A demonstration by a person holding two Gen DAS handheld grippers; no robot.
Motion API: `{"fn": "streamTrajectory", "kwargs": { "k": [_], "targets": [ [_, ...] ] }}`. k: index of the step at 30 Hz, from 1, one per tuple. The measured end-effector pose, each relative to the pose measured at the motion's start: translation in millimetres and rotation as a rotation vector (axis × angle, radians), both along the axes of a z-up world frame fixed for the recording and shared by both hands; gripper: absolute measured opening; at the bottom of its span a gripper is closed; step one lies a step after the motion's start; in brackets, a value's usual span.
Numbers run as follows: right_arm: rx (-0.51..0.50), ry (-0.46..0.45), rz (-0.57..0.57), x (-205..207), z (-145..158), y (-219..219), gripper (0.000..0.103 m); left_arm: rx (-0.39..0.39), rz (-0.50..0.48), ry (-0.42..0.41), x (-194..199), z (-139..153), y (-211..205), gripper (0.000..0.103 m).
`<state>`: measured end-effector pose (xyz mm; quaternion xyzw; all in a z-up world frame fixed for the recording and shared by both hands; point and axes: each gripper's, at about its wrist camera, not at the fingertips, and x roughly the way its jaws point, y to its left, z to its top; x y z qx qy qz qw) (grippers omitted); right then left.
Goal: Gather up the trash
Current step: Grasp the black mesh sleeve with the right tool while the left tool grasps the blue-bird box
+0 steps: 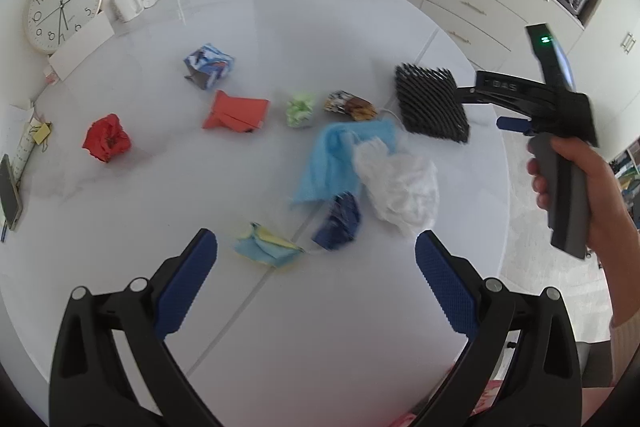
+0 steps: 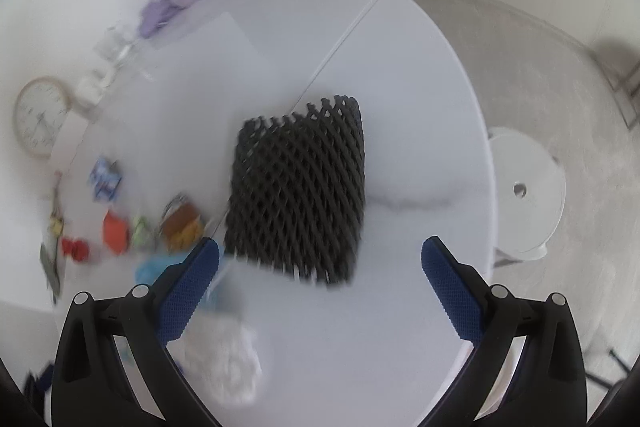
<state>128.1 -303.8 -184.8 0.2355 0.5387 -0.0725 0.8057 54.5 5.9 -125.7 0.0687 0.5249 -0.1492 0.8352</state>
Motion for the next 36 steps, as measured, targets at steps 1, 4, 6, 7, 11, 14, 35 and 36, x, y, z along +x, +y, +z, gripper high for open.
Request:
{"fn": "streamTrajectory", "kwargs": {
  "k": [1,4,6,7,11,14,35,36],
  "targets": [
    [0.011,0.012,-0.018,6,-5,0,0.100,0.008,-0.002,-0.012,4,0,4,0.095],
    [0.024,0.051,-0.067,24,-20,0,0.100,0.028,-0.016,-0.036,16,-1,13,0.095],
    [0.009,0.067,-0.089,30,-26,0,0.100,0.037,-0.025,-0.045,26,-3,18,0.095],
    [0.000,0.075,-0.102,33,-28,0,0.100,0.034,-0.026,-0.044,30,-4,21,0.095],
    [0.003,0.084,-0.129,40,-32,-3,0.075,0.021,-0.008,-0.027,50,-10,35,0.095],
    [0.023,0.084,-0.126,42,-34,-4,0.056,0.006,0.009,-0.023,65,-12,45,0.095],
    [-0.057,-0.146,0.052,33,62,13,0.019,-0.121,0.585,0.213,277,-67,74,0.095],
    [-0.057,-0.154,0.062,32,66,13,0.019,-0.120,0.608,0.226,284,-72,72,0.095]
  ]
}}
